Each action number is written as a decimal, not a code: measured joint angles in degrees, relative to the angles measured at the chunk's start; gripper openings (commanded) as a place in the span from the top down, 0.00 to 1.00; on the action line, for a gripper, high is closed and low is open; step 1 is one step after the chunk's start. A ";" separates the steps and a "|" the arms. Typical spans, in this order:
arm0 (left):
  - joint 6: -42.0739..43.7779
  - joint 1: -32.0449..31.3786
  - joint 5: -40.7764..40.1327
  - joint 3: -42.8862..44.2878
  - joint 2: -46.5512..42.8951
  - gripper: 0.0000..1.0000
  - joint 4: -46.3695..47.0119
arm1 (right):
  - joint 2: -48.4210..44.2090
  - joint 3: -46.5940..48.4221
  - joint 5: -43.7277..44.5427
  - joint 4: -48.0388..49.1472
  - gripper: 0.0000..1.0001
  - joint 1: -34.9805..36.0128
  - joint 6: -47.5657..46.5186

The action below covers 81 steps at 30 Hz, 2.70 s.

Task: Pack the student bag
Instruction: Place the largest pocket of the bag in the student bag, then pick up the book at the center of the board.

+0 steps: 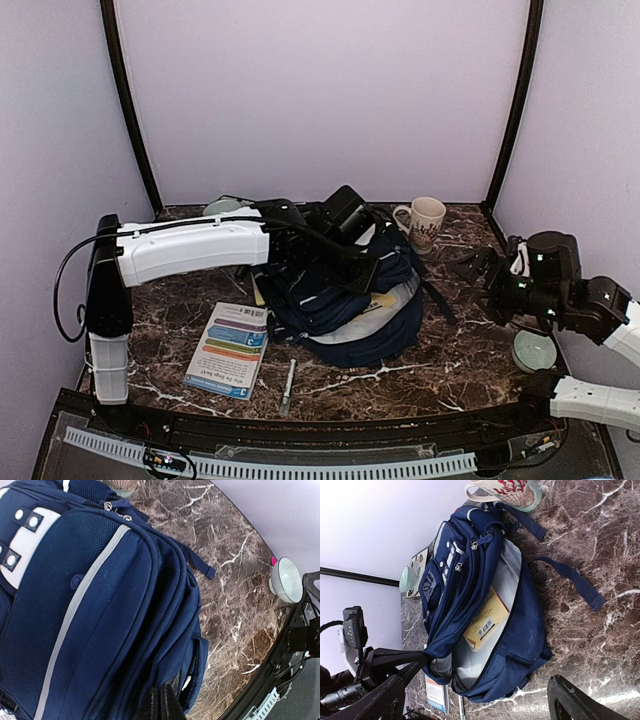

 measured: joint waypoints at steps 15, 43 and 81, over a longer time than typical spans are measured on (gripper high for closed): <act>-2.51 0.24 -8.46 -1.40 -3.45 0.07 -8.46 | 1.90 -1.42 -2.03 -2.97 0.02 0.00 -1.55; -15.39 -0.02 -9.38 -29.09 -11.91 0.32 -35.45 | 8.39 0.35 -6.45 0.44 0.03 0.00 -4.79; -20.35 -2.32 -19.71 -33.14 -4.98 0.59 -37.42 | 5.62 -1.88 -5.40 -0.07 0.03 0.00 -2.64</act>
